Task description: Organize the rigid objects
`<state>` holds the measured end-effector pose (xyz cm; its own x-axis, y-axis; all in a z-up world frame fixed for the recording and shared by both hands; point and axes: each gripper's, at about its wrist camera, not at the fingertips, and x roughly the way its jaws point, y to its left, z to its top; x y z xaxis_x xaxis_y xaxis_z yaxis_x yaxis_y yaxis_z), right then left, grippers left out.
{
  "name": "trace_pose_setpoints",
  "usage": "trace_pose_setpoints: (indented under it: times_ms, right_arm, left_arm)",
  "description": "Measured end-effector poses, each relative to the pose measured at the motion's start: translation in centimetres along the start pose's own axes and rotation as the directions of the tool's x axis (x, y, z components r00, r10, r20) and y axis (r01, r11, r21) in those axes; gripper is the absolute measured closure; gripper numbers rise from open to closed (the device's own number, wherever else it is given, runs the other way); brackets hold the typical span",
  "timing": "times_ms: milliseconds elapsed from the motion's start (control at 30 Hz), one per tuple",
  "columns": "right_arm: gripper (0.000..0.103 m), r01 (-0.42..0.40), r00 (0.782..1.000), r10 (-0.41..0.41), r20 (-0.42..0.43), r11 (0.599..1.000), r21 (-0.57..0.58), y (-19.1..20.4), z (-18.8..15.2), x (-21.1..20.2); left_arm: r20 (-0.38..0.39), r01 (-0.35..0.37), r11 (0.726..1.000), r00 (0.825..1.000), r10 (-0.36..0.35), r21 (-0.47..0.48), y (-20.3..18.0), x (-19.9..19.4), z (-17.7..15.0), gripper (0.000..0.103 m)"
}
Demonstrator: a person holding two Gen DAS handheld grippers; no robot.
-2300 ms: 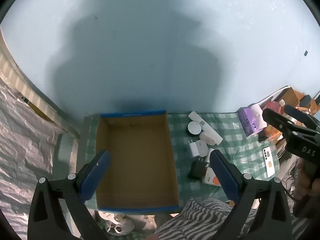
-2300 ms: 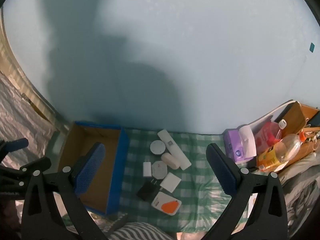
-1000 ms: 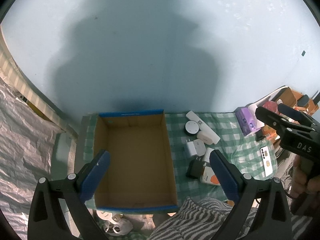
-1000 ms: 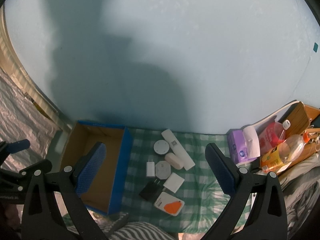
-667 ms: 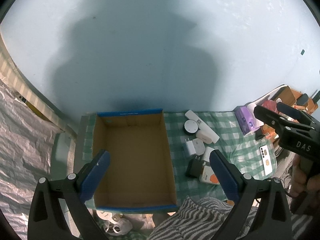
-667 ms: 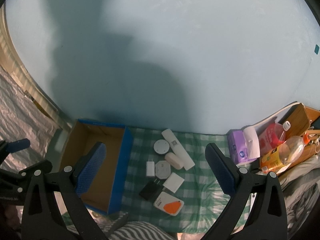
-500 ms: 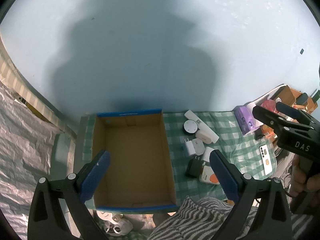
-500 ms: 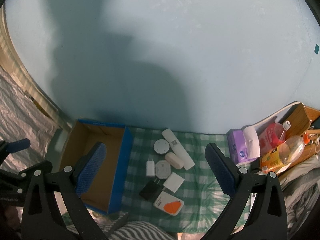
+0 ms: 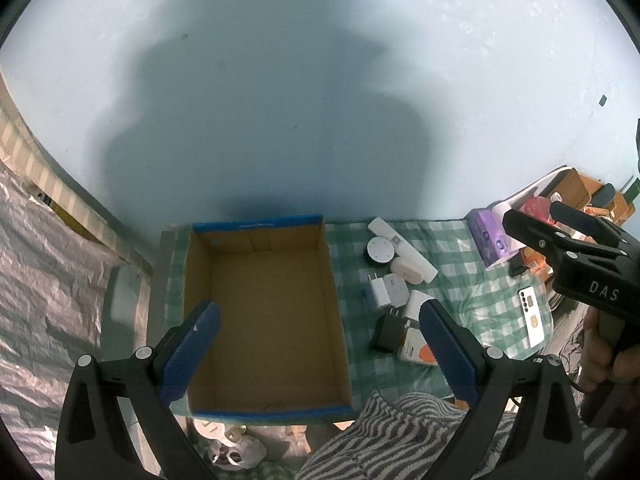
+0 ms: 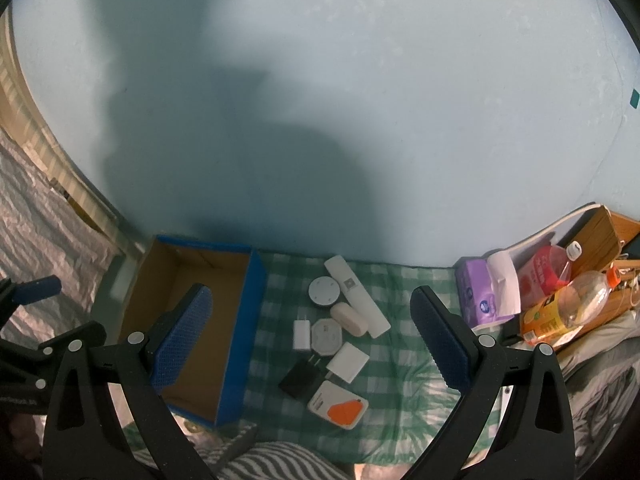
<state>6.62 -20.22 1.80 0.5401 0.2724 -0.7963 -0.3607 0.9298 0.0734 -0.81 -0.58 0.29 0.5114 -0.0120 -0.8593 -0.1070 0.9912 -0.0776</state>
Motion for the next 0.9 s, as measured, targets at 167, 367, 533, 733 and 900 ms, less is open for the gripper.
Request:
trace_pose_setpoints:
  times_ms: [167, 367, 533, 733, 900]
  right_arm:
    - [0.003, -0.002, 1.000, 0.002, -0.004, 1.000, -0.004, 0.2, -0.1, 0.0]
    - [0.003, -0.003, 1.000, 0.003, -0.014, 1.000, -0.012, 0.5, -0.4, 0.1]
    - [0.003, -0.007, 1.000, 0.006, -0.027, 1.000, -0.021, 0.5, -0.1, 0.5]
    - [0.003, -0.018, 0.998, 0.016, -0.059, 0.999, -0.032, 0.3, 0.2, 1.3]
    - [0.003, -0.027, 0.995, 0.023, -0.092, 0.999, -0.037, 0.0, 0.1, 2.4]
  left_arm:
    - [-0.004, -0.004, 1.000, 1.000, 0.004, -0.001, 0.1, -0.1, -0.4, 0.003]
    - [-0.010, -0.009, 1.000, 1.000, 0.009, -0.007, 0.6, 0.1, -0.5, 0.003]
    - [-0.017, -0.020, 1.000, 1.000, 0.019, -0.010, 1.1, 0.4, -0.4, 0.003]
    - [-0.039, -0.027, 0.999, 0.999, 0.026, -0.025, 2.2, 1.1, -0.5, 0.003]
    - [-0.065, -0.065, 0.998, 0.996, 0.063, -0.023, 3.3, 2.2, -1.0, 0.003]
